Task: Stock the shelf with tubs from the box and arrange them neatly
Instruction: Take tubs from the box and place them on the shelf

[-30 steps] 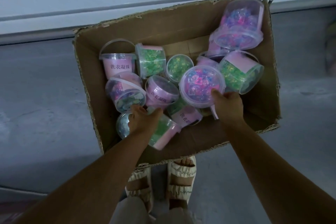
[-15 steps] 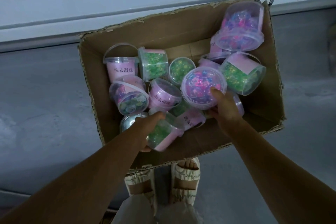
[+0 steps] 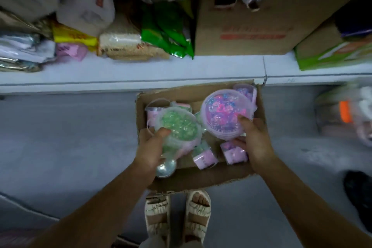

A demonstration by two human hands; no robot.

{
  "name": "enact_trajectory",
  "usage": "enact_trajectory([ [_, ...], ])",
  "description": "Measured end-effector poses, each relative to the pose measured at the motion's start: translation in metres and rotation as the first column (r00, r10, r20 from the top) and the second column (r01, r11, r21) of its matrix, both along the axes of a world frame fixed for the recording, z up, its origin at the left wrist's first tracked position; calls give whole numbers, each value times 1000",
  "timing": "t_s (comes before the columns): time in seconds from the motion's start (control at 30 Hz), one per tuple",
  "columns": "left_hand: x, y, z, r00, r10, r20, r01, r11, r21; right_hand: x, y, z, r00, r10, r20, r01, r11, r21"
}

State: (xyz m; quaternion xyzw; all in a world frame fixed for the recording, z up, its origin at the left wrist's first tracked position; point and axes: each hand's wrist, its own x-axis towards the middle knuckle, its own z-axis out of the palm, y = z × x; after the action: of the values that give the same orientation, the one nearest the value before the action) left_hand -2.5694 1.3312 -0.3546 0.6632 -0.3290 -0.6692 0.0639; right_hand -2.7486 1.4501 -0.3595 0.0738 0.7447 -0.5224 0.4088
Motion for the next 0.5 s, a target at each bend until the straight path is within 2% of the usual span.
enact_trajectory([
  [0.27,11,-42,201,976,-9,-217,-34,981,-193,1,-41,206,996,65,-66,-77,975,-208],
  [0.5,27,-73,377,917,-85,-390,-51,943,-328,5,-65,381,991,-1,-132,-43,945,-324],
])
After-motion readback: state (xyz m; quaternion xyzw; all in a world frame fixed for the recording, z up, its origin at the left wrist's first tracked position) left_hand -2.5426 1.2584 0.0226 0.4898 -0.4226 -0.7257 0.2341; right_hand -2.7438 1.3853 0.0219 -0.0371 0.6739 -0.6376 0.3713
